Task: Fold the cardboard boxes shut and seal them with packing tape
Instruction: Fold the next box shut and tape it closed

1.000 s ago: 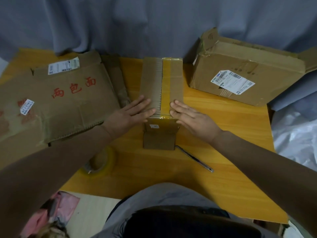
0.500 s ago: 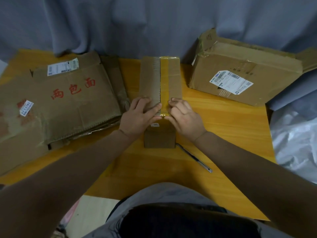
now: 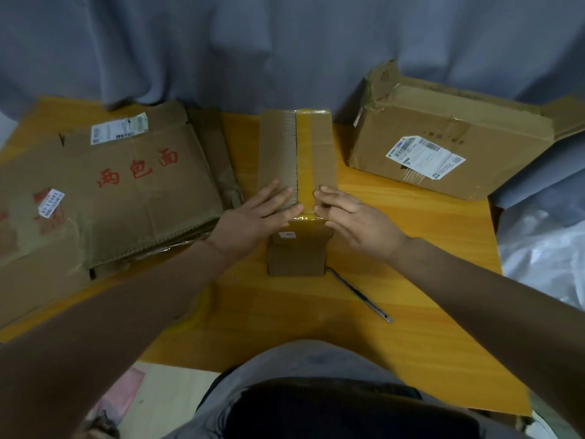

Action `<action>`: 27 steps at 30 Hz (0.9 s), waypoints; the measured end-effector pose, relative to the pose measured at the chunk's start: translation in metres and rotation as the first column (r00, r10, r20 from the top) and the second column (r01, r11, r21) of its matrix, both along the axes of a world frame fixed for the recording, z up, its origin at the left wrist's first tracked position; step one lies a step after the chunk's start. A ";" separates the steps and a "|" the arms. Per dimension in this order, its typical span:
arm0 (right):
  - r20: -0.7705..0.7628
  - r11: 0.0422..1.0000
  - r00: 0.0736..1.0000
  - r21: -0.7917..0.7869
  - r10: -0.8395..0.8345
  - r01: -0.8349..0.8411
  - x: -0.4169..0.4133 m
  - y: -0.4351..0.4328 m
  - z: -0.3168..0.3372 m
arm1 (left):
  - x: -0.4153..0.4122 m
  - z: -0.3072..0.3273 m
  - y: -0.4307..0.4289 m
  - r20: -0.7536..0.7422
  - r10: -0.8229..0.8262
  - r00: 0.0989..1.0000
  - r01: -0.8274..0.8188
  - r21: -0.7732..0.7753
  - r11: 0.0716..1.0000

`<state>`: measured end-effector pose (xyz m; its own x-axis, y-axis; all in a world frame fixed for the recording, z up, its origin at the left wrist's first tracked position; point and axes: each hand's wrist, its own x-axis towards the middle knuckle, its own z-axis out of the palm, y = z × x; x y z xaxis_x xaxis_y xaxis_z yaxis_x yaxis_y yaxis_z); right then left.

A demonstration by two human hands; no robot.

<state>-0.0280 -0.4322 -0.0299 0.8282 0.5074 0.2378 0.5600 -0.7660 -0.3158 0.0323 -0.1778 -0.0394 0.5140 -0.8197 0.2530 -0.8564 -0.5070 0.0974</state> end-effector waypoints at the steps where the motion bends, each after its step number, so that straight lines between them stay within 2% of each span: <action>1: -0.024 1.000 1.000 0.013 0.009 -0.008 0.000 -0.002 -0.003 | 0.004 0.003 0.002 -0.027 -0.020 0.999 0.020 0.014 1.000; 4: -0.073 0.999 0.997 0.050 0.018 -0.014 0.002 -0.003 -0.008 | 0.008 0.014 -0.004 -0.099 -0.010 0.995 0.015 0.047 0.999; 9: -0.023 0.998 1.000 0.069 0.001 0.000 -0.006 -0.011 -0.010 | 0.013 0.007 0.026 -0.230 -0.020 0.973 0.009 -0.048 0.999; 12: 0.046 0.995 0.997 0.088 -0.060 0.056 0.000 -0.002 -0.016 | 0.013 0.003 0.027 -0.225 0.033 0.974 -0.057 -0.100 0.993; 16: 0.116 0.997 0.990 0.035 -0.074 0.070 0.000 -0.002 -0.006 | 0.013 0.010 0.023 -0.142 0.013 0.990 -0.028 -0.106 0.994; 18: 0.186 0.987 0.970 0.011 -0.160 0.161 -0.001 0.011 0.001 | 0.012 0.018 0.013 -0.039 0.102 0.994 -0.105 -0.075 0.992; 22: 0.281 0.948 0.910 -0.001 -0.306 0.319 0.005 0.039 0.003 | 0.003 0.013 -0.018 -0.009 0.211 0.977 -0.211 -0.089 0.973; 24: 0.283 0.950 0.914 -0.030 -0.292 0.312 0.009 0.038 0.003 | 0.008 0.008 -0.020 -0.019 0.185 0.983 -0.185 -0.056 0.981; 27: 0.206 0.986 0.966 -0.030 -0.156 0.166 0.008 0.020 0.000 | 0.020 0.007 -0.002 -0.070 0.026 0.997 -0.021 0.066 0.998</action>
<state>-0.0195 -0.4126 -0.0294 0.8371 0.3858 0.3878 0.4766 -0.8623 -0.1709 0.0526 -0.1800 -0.0319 0.5482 -0.8207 0.1611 -0.8362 -0.5343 0.1236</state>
